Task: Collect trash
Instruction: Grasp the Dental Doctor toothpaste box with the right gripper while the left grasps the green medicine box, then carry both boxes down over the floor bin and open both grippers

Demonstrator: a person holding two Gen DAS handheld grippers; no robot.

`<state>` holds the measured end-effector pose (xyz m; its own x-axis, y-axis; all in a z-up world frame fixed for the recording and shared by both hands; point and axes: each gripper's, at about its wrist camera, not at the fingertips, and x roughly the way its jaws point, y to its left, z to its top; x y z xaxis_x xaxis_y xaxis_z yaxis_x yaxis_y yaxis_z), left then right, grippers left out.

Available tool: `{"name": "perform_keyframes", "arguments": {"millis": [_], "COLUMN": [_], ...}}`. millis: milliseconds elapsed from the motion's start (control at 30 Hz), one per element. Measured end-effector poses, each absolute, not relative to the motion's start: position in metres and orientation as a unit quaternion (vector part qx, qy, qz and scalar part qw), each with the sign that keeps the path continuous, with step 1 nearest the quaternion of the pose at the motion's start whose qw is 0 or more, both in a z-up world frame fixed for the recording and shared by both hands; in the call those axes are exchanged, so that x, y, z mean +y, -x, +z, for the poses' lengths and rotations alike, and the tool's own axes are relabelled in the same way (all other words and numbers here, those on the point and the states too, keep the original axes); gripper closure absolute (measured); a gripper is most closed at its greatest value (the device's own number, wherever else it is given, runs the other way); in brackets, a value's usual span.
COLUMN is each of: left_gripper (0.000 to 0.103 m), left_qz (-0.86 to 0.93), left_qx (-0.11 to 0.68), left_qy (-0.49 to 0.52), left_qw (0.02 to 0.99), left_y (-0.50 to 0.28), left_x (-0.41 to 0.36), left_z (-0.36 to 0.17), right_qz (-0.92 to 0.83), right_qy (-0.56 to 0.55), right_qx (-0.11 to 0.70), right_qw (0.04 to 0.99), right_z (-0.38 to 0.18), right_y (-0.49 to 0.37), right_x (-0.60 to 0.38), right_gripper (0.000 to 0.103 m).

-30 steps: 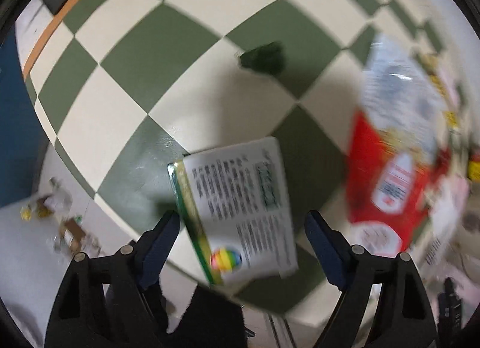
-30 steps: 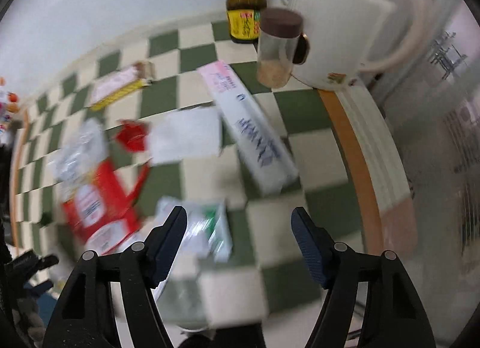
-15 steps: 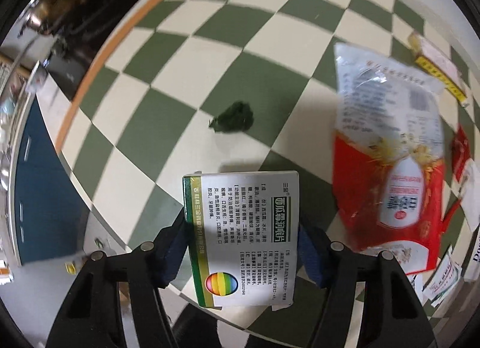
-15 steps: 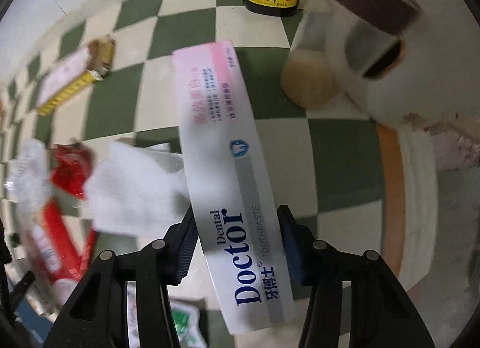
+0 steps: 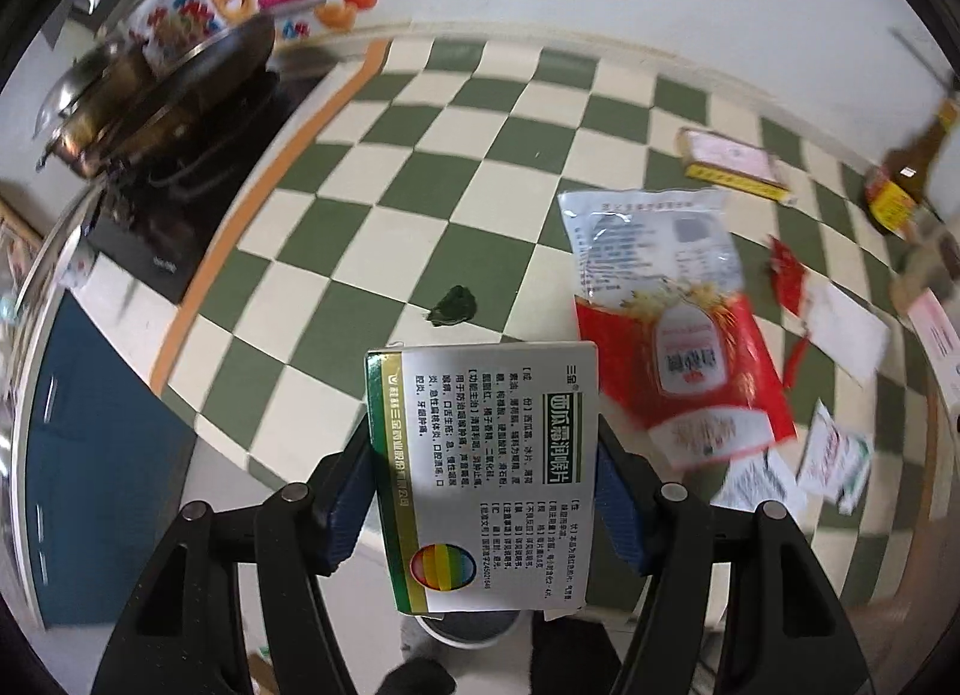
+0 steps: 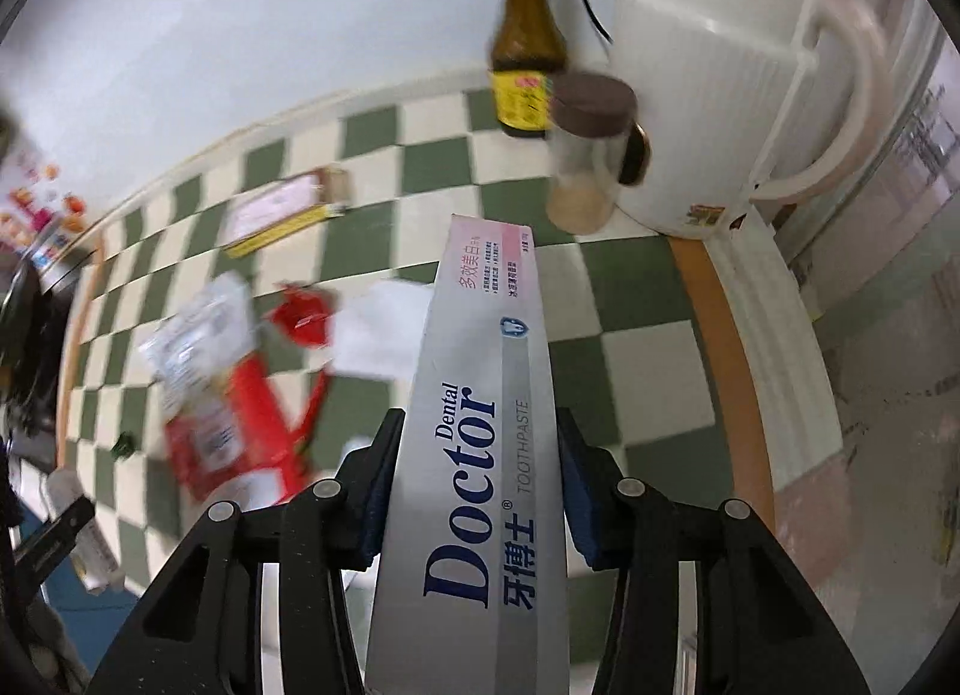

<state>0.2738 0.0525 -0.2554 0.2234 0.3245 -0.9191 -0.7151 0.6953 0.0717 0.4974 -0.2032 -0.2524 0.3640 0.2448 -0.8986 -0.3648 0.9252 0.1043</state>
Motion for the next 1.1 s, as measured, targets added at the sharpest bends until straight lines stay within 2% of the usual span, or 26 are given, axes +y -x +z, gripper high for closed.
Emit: {"name": "perform_keyframes", "arguments": {"millis": [200, 367, 467, 567, 700, 900, 1100], "left_gripper": [0.04, 0.04, 0.04, 0.04, 0.04, 0.04, 0.04], "left_qz": [0.294, 0.253, 0.226, 0.2, 0.174, 0.134, 0.112], "left_qx": [0.509, 0.535, 0.572, 0.614, 0.671, 0.728, 0.76], "left_qy": [0.14, 0.131, 0.148, 0.167, 0.21, 0.249, 0.236], "left_qw": [0.797, 0.795, 0.774, 0.745, 0.69, 0.624, 0.595], "left_y": [-0.19, -0.118, -0.083, -0.06, -0.046, -0.052, -0.059], "left_x": [0.029, 0.017, 0.013, 0.007, 0.001, -0.014, -0.031], "left_z": [-0.243, -0.263, -0.296, -0.347, -0.453, -0.634, -0.768], "right_qz": [0.217, 0.223, 0.231, 0.236, 0.229, 0.218, 0.217], "right_qy": [0.047, 0.017, 0.024, 0.029, 0.033, 0.021, 0.047], "right_qx": [0.491, 0.51, 0.542, 0.59, 0.65, 0.725, 0.753], "right_qw": [0.843, 0.831, 0.808, 0.772, 0.724, 0.654, 0.62], "right_z": [-0.216, -0.247, -0.284, -0.335, -0.425, -0.6, -0.762], "right_y": [-0.357, -0.239, -0.176, -0.126, -0.088, -0.06, -0.058], "right_x": [-0.193, -0.192, -0.192, -0.197, -0.209, -0.219, -0.203], "right_gripper": [0.054, 0.054, 0.054, 0.054, 0.054, 0.054, 0.054]}}
